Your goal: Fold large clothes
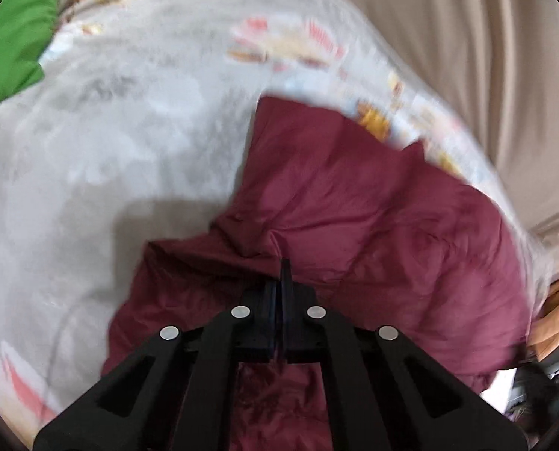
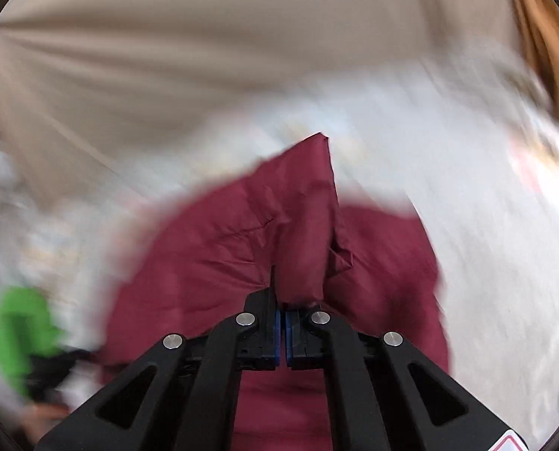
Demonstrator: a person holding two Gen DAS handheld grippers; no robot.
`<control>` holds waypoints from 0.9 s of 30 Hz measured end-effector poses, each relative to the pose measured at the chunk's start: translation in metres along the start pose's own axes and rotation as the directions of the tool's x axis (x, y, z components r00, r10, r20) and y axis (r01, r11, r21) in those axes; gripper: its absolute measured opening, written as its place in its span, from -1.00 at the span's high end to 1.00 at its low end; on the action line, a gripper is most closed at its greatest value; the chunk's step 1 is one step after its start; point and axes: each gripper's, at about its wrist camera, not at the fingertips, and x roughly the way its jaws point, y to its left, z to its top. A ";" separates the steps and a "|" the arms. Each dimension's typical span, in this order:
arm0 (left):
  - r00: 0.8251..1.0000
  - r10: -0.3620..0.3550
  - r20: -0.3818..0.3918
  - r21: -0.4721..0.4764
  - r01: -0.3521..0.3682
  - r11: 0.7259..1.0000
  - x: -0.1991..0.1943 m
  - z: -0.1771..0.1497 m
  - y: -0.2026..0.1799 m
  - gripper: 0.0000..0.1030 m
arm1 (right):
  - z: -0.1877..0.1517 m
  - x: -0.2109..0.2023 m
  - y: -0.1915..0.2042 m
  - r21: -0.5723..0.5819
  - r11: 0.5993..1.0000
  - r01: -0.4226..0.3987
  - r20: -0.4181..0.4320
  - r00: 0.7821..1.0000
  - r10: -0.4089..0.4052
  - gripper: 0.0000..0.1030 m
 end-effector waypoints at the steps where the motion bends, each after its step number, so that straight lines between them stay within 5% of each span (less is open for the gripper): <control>1: 1.000 0.014 -0.015 0.014 -0.014 1.000 0.006 -0.003 -0.003 1.00 | -0.003 0.014 -0.009 0.032 0.999 0.034 -0.055 0.998 -0.032 0.97; 5: 0.997 0.072 -0.009 0.089 -0.071 0.993 0.017 -0.014 -0.014 0.99 | -0.003 -0.017 -0.011 0.037 0.998 -0.058 0.126 0.991 0.052 0.97; 6: 0.996 0.083 -0.020 0.097 -0.081 0.992 0.022 -0.016 -0.015 0.99 | -0.004 -0.005 -0.015 0.032 0.999 -0.019 0.101 0.995 0.016 0.96; 7: 0.996 0.092 -0.022 0.105 -0.089 0.990 0.025 -0.016 -0.015 0.98 | -0.009 0.027 -0.027 0.025 0.999 0.039 -0.012 0.999 -0.039 0.94; 9: 0.993 0.118 -0.026 0.149 -0.112 0.982 0.025 -0.018 -0.020 0.96 | -0.019 0.062 -0.036 0.023 0.999 0.043 -0.143 0.989 -0.039 0.93; 16: 0.981 0.192 0.013 0.220 -0.190 0.957 -0.030 -0.016 -0.016 0.76 | -0.026 -0.015 -0.051 0.139 0.980 0.144 -0.001 0.989 -0.146 0.58; 18: 0.978 0.199 0.060 0.251 -0.207 0.945 -0.045 -0.013 -0.025 0.77 | -0.023 -0.028 -0.029 0.098 0.992 0.085 0.045 0.995 -0.090 0.78; 21: 0.979 0.183 0.089 0.303 -0.202 0.931 -0.046 -0.002 -0.046 0.76 | -0.020 -0.019 0.033 -0.076 0.996 -0.046 0.026 0.999 0.048 0.82; 24: 0.980 0.177 0.096 0.333 -0.199 0.922 -0.033 0.007 -0.063 0.76 | -0.025 0.003 0.093 -0.193 0.968 -0.158 -0.032 0.987 0.155 0.83; 27: 0.977 0.196 0.083 0.368 -0.213 0.905 -0.013 0.006 -0.074 0.75 | -0.037 0.031 0.132 -0.290 0.937 -0.195 -0.094 0.980 0.175 0.83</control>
